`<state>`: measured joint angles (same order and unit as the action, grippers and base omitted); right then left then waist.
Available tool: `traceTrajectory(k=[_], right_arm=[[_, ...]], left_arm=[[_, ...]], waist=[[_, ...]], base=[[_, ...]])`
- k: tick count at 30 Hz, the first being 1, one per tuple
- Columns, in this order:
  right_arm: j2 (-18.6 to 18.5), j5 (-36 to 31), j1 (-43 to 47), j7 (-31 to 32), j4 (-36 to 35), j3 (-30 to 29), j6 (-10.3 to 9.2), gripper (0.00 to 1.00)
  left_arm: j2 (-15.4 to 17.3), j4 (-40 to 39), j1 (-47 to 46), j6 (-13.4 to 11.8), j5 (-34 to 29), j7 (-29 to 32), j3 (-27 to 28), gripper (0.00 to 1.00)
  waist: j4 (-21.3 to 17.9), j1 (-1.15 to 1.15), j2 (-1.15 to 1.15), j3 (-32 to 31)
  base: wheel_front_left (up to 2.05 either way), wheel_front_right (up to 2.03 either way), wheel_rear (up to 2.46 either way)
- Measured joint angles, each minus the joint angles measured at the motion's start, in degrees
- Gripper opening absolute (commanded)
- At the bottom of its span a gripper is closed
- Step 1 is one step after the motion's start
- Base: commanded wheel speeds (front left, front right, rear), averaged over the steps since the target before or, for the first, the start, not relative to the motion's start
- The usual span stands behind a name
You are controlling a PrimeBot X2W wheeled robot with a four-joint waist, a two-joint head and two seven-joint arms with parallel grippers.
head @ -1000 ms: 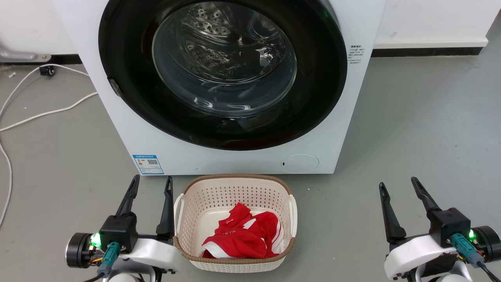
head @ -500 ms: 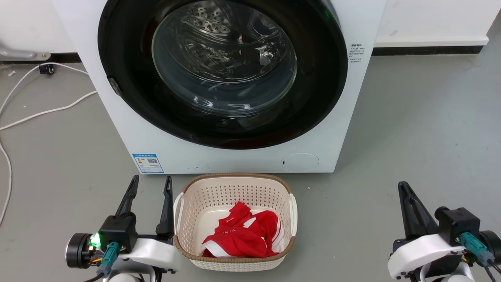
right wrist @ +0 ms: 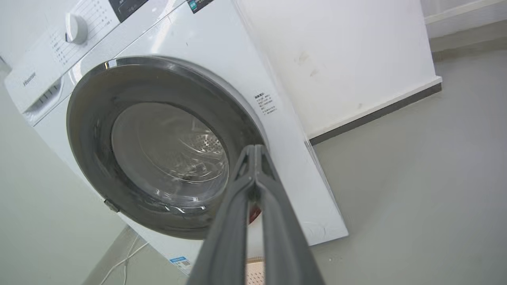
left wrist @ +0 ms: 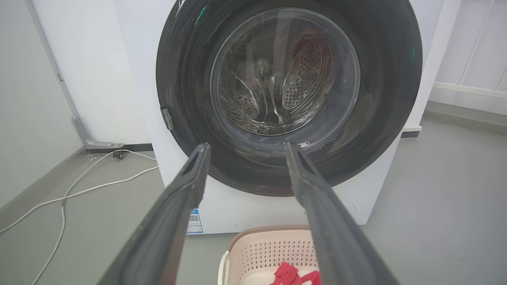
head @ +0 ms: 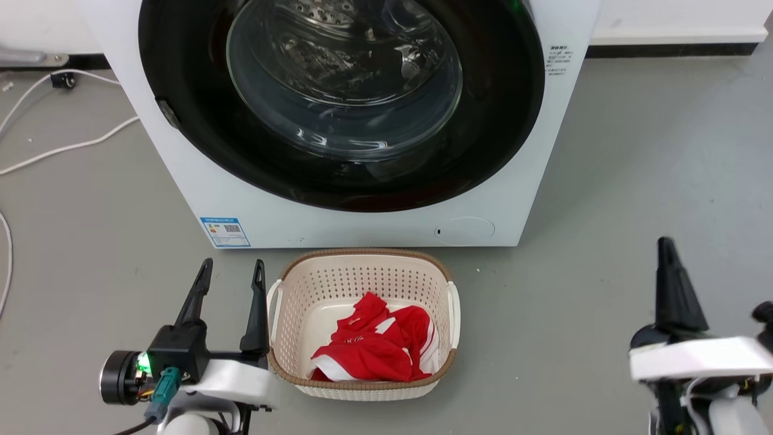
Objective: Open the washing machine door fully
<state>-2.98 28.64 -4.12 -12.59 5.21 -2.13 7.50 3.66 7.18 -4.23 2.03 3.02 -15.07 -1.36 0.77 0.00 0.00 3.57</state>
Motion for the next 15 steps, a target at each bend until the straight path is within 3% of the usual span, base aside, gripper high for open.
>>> traceTrajectory(k=[9,15], right_arm=[[0.0,44.6,-11.0,-1.1,1.9,-4.0,0.0,0.0],[-1.1,61.0,-22.5,6.7,8.5,-10.3,0.0,0.0]], left_arm=[[-0.5,-1.8,-1.8,0.1,1.2,0.0,0.3,1.0],[-0.6,-3.3,-4.1,0.5,1.3,0.0,0.2,1.0]], waist=[[0.2,0.0,0.0,4.5],[0.6,0.01,0.0,8.4]], base=[[0.0,0.0,0.0],[0.0,0.0,0.0]])
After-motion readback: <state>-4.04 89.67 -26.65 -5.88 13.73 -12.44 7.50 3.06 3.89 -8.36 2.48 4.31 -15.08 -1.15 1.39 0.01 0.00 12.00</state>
